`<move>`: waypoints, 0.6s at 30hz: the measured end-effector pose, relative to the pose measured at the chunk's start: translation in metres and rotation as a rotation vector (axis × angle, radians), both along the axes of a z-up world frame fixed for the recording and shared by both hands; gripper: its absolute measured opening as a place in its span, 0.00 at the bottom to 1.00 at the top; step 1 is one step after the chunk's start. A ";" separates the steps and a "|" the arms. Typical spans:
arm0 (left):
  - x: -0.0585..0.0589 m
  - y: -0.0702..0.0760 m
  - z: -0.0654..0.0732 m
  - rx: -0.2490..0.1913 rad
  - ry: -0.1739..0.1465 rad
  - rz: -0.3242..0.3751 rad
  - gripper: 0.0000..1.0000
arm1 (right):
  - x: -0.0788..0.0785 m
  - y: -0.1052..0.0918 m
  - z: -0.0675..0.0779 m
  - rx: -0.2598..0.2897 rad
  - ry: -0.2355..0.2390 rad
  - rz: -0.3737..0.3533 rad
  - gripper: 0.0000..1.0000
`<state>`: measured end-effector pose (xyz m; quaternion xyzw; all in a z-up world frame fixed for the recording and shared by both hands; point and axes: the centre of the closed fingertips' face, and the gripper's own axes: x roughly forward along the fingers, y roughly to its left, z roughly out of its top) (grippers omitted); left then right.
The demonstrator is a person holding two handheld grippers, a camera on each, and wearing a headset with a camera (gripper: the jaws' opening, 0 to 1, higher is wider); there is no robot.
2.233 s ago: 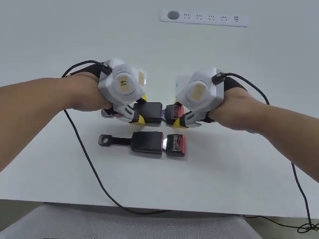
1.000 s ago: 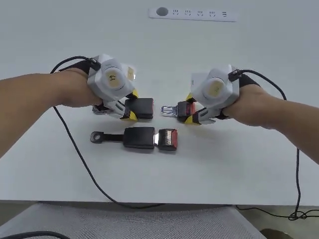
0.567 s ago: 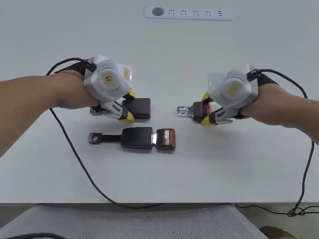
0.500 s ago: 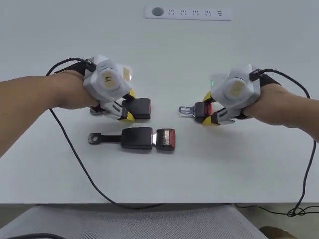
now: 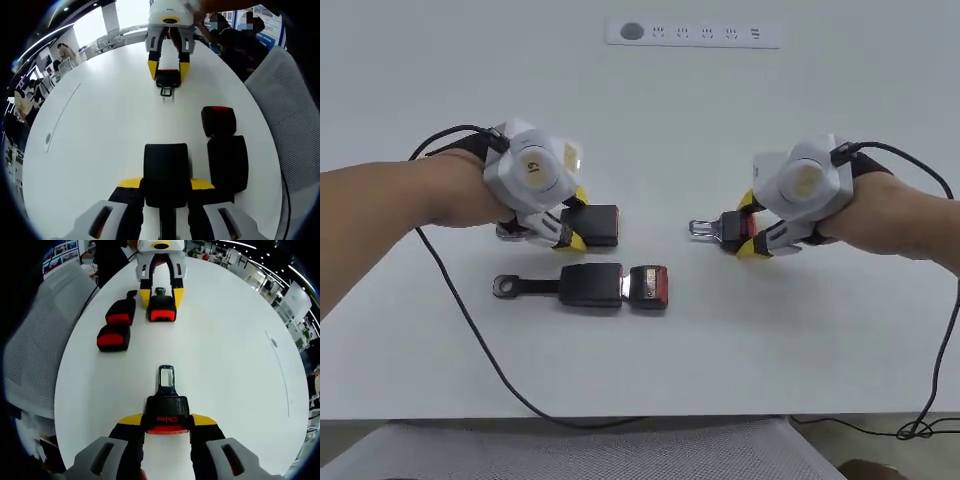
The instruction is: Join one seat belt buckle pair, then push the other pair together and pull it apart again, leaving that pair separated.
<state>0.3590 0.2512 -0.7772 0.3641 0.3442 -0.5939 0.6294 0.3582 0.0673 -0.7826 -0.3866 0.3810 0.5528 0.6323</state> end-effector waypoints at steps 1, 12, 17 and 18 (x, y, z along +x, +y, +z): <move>0.000 0.000 0.000 0.000 -0.004 0.000 0.34 | 0.000 0.000 0.001 -0.001 0.000 -0.003 0.33; 0.005 0.002 0.003 0.024 -0.032 0.017 0.43 | 0.006 0.004 0.010 0.003 -0.051 -0.059 0.43; 0.005 0.004 0.016 -0.014 -0.046 0.055 0.45 | 0.003 0.008 0.028 0.048 -0.068 -0.102 0.43; 0.004 0.005 0.022 -0.022 -0.052 0.068 0.45 | 0.002 0.010 0.032 0.065 -0.075 -0.121 0.43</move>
